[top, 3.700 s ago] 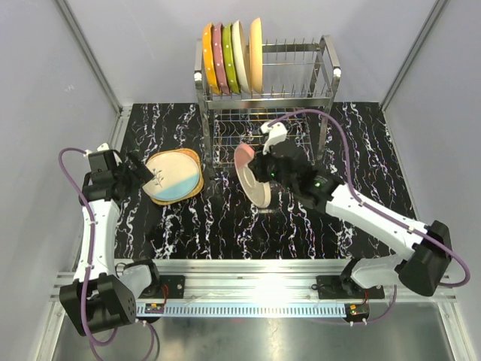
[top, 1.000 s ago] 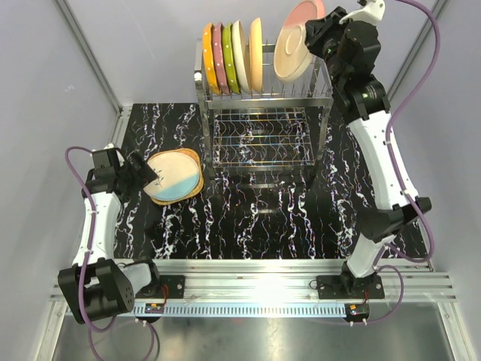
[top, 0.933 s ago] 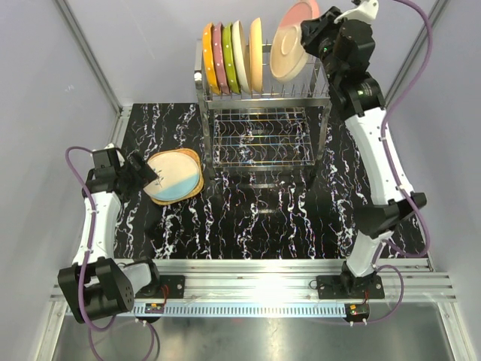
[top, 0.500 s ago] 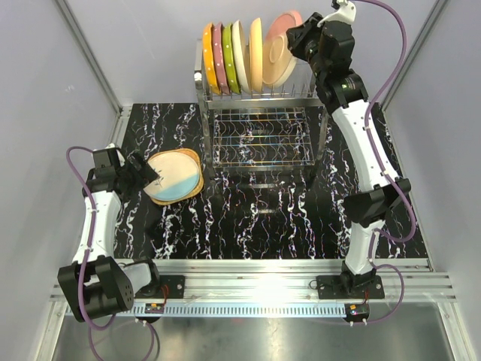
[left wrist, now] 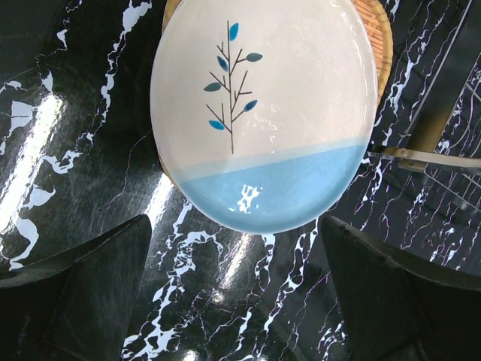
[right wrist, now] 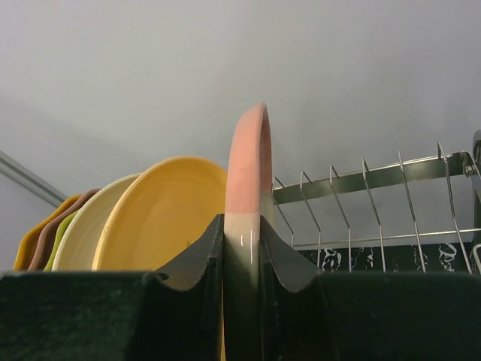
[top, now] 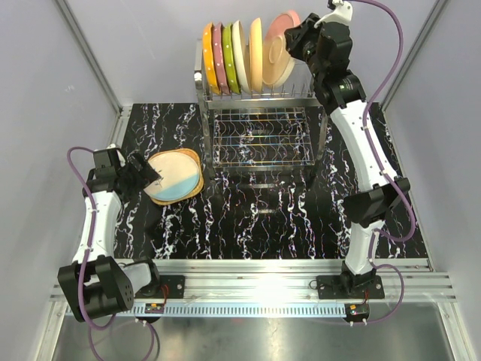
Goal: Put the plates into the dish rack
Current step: Insert the plate into the dish rack
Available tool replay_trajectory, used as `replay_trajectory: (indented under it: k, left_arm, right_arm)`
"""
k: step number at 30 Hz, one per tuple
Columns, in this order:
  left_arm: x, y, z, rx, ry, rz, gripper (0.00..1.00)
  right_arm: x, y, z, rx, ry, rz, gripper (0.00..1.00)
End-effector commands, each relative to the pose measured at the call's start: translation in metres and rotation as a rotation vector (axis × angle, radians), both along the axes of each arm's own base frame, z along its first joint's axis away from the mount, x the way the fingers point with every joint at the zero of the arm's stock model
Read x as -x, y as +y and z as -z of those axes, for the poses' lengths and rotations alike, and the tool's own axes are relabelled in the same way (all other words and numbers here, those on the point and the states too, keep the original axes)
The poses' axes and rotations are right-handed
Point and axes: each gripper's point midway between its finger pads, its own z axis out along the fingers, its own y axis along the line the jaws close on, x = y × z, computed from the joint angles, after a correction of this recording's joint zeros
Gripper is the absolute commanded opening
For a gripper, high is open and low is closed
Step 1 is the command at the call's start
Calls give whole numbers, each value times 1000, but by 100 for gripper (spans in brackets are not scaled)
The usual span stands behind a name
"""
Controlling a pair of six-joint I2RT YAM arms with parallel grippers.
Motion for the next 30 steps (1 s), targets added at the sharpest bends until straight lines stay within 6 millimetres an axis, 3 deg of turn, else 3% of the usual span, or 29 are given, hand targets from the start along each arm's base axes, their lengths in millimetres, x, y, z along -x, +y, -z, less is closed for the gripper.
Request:
replay_trajectory:
  k: [1, 3, 6, 13, 23, 27, 30]
  left_arm:
    - [-10, -2, -7, 7, -51, 25, 99]
    - [-10, -2, -7, 6, -54, 25, 99]
    - [-11, -3, -7, 14, -54, 29, 99]
    - [-10, -5, -6, 17, -52, 36, 99]
    - [-11, -4, -6, 12, -54, 34, 99]
    - [-10, -4, -7, 15, -55, 35, 99]
    - [-11, -5, -7, 16, -56, 36, 99]
  right_arm:
    - [21, 6, -51, -50, -150, -48, 11]
    - [22, 10, -50, -48, -148, -62, 25]
    - [24, 15, -48, -48, -144, -90, 34]
    - [31, 25, -48, -45, -160, -156, 47]
    - [38, 41, -44, -53, -167, -256, 50]
    - [40, 37, -43, -48, -156, -240, 36]
    - [41, 34, -37, -38, -146, -228, 40]
